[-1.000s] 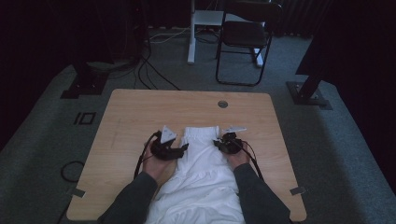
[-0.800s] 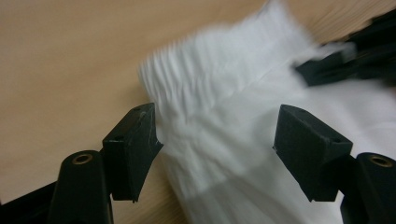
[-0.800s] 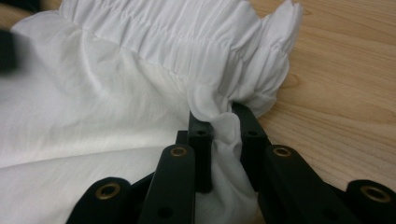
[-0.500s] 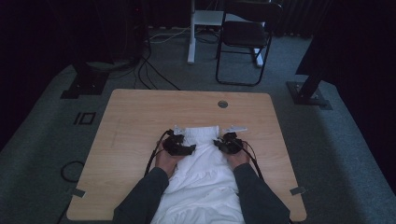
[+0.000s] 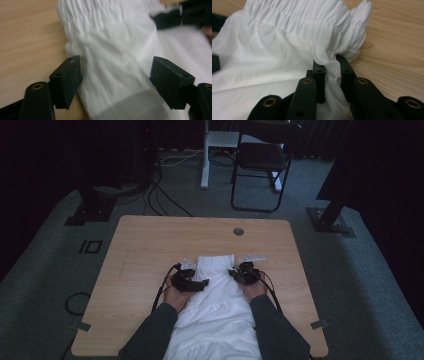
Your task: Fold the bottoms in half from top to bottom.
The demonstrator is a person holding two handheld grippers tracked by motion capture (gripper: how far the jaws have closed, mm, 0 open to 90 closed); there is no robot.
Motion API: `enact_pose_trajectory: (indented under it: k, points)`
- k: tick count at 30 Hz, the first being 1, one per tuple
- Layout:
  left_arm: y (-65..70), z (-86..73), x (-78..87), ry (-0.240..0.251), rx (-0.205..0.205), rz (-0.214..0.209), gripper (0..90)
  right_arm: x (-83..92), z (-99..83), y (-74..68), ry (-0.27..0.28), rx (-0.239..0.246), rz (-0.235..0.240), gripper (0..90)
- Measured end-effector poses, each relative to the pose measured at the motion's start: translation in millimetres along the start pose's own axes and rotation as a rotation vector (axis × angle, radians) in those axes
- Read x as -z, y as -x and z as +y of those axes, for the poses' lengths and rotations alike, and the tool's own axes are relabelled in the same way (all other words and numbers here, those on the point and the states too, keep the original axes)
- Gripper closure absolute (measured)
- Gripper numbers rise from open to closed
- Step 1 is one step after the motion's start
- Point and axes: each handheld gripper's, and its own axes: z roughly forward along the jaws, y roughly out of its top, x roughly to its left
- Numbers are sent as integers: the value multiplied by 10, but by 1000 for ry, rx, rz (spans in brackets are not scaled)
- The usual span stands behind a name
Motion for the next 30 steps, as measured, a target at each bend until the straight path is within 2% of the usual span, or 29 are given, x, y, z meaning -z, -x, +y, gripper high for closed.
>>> enact_pose_trajectory:
  k: [5,7,9,13,14,17,20,24,27,30]
  points:
    - [-3,-48,-12,3,7,25,247,0,-1,-6,1,4,-5,798]
    - [17,-39,-24,-8,-20,66,247,-1,-1,-9,1,6,-6,797]
    - [11,-18,-48,-12,-30,83,246,-2,-2,-14,2,13,-11,795]
    - [-80,92,-123,-16,14,85,216,-7,12,-116,-12,101,-81,781]
    - [-89,127,-140,-13,10,92,216,-8,16,-122,-13,104,-86,779]
    - [-103,181,-214,-30,-3,99,219,-6,20,-77,-15,70,-61,763]
    - [-73,207,-252,-46,-43,125,220,-6,44,-81,-33,78,-73,730]
    - [-54,193,-246,-49,-64,127,227,3,78,-49,-49,61,-74,632]
    - [-68,196,-231,-53,-58,120,254,9,92,2,-59,31,-76,469]
    - [-60,196,-211,-65,-65,125,290,7,93,17,-70,26,-89,360]
